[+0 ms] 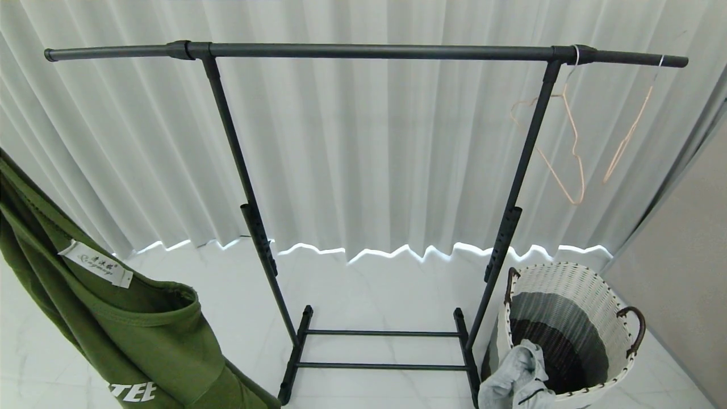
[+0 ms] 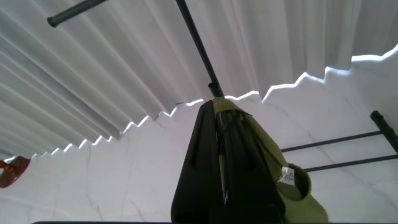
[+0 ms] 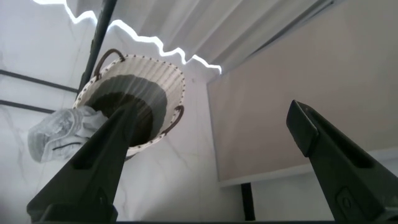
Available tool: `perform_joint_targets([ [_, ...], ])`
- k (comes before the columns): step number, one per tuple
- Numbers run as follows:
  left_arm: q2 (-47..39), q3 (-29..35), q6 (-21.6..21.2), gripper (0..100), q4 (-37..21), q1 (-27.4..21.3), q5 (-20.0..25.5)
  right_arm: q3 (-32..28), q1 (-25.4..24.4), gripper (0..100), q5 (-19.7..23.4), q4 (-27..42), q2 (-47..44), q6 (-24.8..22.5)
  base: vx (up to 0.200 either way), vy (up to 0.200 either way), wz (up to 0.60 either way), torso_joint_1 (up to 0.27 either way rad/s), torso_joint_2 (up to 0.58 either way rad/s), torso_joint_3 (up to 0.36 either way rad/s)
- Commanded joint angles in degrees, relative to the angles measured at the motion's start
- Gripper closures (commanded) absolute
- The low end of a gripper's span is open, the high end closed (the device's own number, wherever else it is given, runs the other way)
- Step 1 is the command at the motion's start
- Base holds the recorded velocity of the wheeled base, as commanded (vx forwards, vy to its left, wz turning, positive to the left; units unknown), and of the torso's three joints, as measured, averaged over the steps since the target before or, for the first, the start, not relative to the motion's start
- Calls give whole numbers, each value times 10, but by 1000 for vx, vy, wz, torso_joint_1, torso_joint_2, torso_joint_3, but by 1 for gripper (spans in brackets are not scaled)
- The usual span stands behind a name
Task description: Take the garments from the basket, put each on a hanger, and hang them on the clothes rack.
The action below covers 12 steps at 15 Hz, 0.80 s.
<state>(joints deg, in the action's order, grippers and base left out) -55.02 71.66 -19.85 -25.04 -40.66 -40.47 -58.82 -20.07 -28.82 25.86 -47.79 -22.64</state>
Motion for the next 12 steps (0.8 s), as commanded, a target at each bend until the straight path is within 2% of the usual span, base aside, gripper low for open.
perform_joint_targets([
  [1,4,-6,0,100,0,-3,2,0,2,0,0,0,0,0,0,0,0,207,-496,-290],
  [4,21,-30,-10,100,0,-4,2,-2,3,0,-1,0,4,-3,0,0,0,211,-514,-295],
  [5,32,-42,-36,100,0,-4,2,-2,3,0,-1,1,6,-4,0,0,0,217,-515,-300],
  [6,35,-43,-41,100,0,-4,2,-2,3,0,-1,1,6,-4,0,0,0,246,-535,-310],
  [7,57,-67,-74,100,1,-4,2,-1,3,0,-1,1,7,-6,0,0,0,227,-535,-305],
  [9,69,-73,-76,100,1,-4,2,-2,3,0,-1,1,7,-7,0,0,0,137,-305,-168],
  [12,69,-72,-73,100,1,-4,3,-1,3,0,-1,1,6,-7,0,0,0,29,-60,-36],
])
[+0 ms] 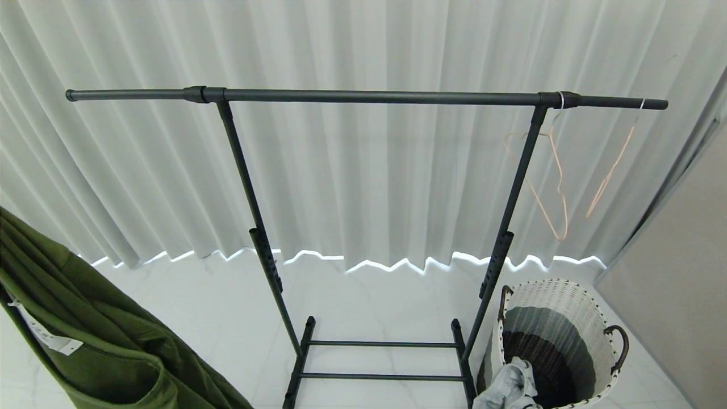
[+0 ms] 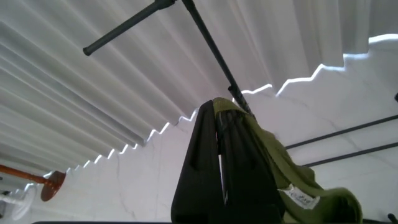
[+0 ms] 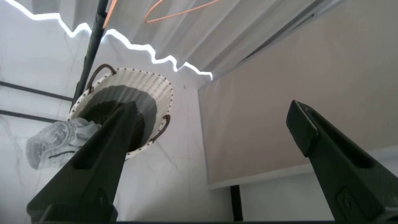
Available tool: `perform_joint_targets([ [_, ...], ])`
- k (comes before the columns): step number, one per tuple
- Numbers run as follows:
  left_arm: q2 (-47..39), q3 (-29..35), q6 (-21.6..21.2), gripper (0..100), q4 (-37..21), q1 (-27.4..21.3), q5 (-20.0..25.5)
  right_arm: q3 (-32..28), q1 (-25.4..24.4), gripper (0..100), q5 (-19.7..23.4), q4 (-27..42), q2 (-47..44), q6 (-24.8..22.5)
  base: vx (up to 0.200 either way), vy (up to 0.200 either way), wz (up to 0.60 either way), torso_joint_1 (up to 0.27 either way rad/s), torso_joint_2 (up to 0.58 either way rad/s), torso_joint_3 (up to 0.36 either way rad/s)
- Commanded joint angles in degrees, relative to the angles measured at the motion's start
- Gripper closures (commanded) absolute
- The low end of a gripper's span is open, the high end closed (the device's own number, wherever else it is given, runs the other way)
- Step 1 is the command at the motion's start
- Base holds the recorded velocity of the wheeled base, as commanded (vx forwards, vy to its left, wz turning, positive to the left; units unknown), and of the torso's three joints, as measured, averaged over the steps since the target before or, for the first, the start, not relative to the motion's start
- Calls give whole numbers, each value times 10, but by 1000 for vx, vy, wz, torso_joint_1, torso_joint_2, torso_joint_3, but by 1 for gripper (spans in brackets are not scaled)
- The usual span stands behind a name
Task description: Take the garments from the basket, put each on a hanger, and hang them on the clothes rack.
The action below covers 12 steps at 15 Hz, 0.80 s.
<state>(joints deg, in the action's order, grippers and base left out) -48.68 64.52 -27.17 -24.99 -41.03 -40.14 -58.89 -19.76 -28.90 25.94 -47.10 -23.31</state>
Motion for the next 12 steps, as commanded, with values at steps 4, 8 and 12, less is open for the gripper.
perform_joint_targets([
  [4,6,-1,1,100,0,0,1,1,0,0,0,0,-1,-4,0,-200,0,6,-11,-1],
  [8,4,-2,1,100,0,0,7,2,0,0,0,0,-1,-3,0,-200,0,11,-1,2],
  [12,7,-16,4,100,6,-1,19,3,0,0,1,0,-2,-3,0,-100,0,1,1,0],
])
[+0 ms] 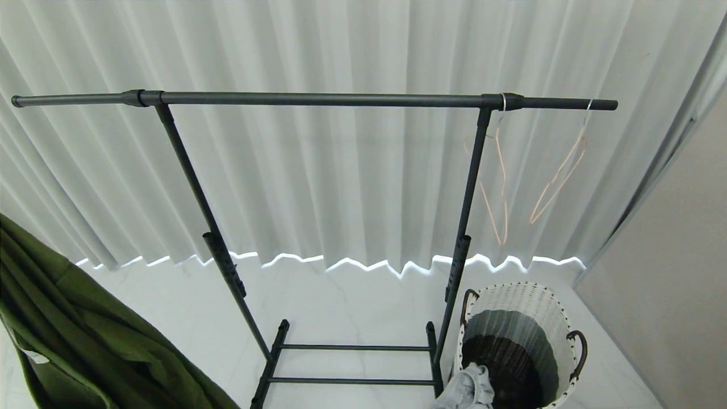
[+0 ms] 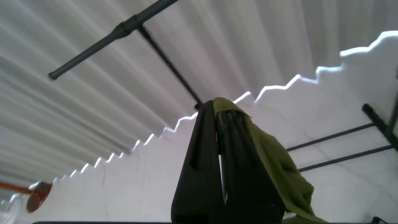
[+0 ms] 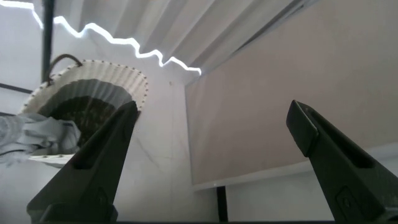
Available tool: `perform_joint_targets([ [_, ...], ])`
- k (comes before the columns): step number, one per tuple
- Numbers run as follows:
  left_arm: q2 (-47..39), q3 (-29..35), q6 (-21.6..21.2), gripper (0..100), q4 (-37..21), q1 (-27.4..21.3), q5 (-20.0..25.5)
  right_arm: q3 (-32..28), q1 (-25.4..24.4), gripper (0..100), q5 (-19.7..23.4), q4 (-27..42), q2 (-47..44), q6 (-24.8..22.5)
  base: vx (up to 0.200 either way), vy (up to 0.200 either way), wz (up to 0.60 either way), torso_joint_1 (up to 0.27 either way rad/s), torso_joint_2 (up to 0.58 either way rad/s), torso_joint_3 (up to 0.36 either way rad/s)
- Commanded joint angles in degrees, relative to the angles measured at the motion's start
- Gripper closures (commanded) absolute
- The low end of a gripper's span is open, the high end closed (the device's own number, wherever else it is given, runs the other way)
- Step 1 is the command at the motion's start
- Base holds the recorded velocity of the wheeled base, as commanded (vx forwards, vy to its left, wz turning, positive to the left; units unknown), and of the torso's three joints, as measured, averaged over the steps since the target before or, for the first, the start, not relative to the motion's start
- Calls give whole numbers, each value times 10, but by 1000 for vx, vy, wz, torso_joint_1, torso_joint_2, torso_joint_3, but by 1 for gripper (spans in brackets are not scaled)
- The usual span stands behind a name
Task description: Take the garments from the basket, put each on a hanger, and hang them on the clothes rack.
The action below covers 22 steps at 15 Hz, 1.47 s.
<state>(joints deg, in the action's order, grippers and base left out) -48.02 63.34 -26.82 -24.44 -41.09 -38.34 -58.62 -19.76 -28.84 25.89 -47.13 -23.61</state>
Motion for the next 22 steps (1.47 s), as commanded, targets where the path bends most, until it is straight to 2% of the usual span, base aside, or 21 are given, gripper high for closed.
perform_joint_targets([
  [1,2,-8,0,100,3,0,8,2,0,0,0,0,-1,0,0,0,0,0,0,0],
  [6,-1,-7,-1,100,4,2,8,4,0,0,1,0,-1,0,0,0,0,0,0,0],
  [17,-13,-3,-1,100,5,4,8,14,0,0,2,-1,-1,4,200,0,0,2,4,1],
  [20,-23,-9,-3,100,25,4,9,28,0,0,3,-1,-2,7,200,0,0,2,2,5],
  [22,-23,-16,-1,100,26,3,10,36,0,0,4,-1,-8,23,100,0,0,4,-1,4],
])
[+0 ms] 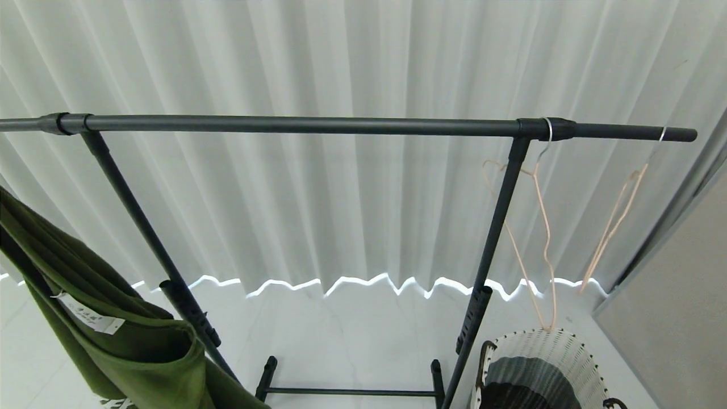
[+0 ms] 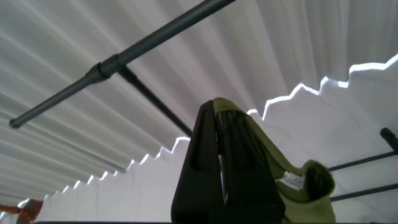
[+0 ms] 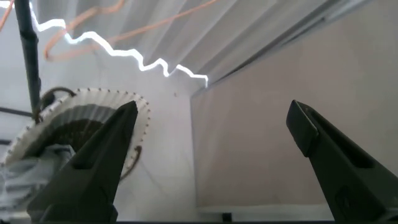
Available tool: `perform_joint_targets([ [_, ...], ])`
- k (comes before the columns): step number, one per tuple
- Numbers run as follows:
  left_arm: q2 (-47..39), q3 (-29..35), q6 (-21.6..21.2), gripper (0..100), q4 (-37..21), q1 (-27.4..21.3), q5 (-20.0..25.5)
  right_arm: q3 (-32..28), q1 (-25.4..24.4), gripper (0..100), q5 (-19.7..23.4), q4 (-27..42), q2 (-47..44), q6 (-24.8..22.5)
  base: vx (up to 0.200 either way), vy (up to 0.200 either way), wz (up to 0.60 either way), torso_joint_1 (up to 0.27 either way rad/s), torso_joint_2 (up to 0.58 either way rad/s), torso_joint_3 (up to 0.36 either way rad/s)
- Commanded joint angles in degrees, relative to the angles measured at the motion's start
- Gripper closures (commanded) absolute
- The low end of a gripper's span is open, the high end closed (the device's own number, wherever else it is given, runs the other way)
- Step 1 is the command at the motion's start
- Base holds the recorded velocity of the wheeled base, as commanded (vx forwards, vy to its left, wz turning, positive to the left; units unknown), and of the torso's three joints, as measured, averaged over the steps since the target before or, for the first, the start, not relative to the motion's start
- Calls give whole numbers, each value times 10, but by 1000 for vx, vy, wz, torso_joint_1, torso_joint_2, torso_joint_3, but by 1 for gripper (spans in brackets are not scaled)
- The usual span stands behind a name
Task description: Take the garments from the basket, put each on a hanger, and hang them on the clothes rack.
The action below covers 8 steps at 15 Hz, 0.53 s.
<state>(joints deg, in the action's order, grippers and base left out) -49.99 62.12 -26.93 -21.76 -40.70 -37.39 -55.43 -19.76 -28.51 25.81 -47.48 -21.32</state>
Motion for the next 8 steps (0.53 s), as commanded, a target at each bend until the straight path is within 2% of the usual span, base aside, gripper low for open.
perform_joint_targets([
  [1,-5,-5,0,100,4,-1,0,5,0,0,2,0,-15,14,0,0,0,0,0,0],
  [4,-12,-7,-2,100,36,-1,-1,5,0,0,39,-7,-61,77,0,0,0,0,0,0],
  [5,-20,-11,6,100,46,-1,1,6,2,0,62,-40,-96,102,0,0,0,0,0,0],
  [8,-45,-41,87,100,66,1,13,7,49,0,70,-142,-207,131,0,0,0,0,0,0],
])
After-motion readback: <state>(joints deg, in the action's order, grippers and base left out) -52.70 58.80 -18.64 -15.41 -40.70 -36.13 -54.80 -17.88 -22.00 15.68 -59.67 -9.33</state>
